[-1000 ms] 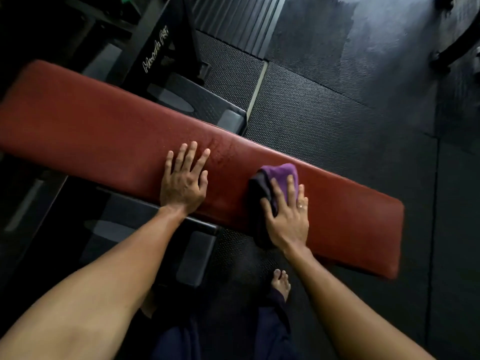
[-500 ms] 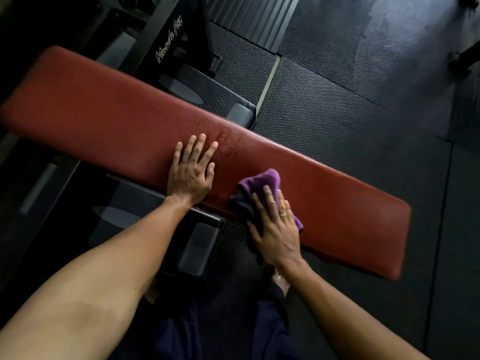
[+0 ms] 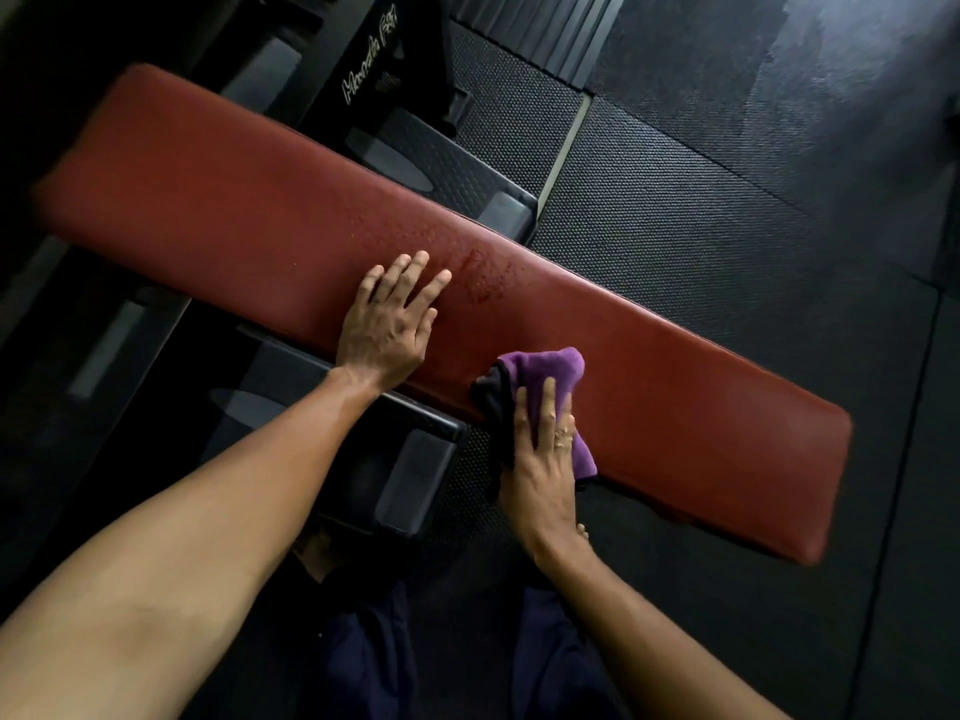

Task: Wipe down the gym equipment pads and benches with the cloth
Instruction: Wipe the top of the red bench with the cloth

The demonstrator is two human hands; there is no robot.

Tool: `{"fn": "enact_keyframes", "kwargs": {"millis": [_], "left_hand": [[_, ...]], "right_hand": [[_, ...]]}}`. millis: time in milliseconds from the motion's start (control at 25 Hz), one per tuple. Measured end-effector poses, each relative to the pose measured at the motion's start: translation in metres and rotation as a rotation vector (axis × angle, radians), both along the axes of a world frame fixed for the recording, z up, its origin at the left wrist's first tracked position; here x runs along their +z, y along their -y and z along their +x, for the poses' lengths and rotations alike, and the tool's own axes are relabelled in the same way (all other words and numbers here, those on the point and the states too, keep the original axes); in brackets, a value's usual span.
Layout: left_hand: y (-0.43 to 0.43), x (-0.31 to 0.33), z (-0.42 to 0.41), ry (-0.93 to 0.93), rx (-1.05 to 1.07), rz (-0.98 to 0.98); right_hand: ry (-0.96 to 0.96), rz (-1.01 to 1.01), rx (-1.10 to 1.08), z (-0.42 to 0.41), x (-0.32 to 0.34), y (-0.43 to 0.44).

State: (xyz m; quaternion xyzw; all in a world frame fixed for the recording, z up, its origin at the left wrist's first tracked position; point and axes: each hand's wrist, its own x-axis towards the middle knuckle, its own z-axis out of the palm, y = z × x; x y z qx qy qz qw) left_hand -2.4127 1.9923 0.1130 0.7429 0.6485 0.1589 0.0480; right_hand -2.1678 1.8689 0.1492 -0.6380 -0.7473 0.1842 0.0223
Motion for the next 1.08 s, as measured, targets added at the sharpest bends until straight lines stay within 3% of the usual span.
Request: {"fn": "enact_keyframes", "kwargs": {"millis": [200,320,520,680,920,1080], "left_hand": [[-0.001,-0.012,-0.019,-0.014,0.054,0.04],[-0.002,-0.01,-0.019,0.006,0.052,0.01],[0.0,-0.005,-0.018,0.04,0.065,-0.044],[-0.002,-0.007,-0.015,0.029,0.073,-0.021],[-0.002,-0.011,-0.016,0.009,0.078,0.019],[-0.002,-0.007,-0.013,0.019,0.088,-0.009]], "right_hand": [[-0.073,0.044,0.264,-0.073,0.001,-0.052],[-0.012,0.059,0.3,-0.061,0.0,-0.053],[0.015,0.009,0.199,0.015,0.005,-0.031],[-0.025,-0.062,0.159,-0.023,0.006,-0.042],[-0.022,0.048,0.238,-0.068,-0.002,-0.139],[0.019,-0.046,0.005,-0.036,0.008,-0.177]]}}
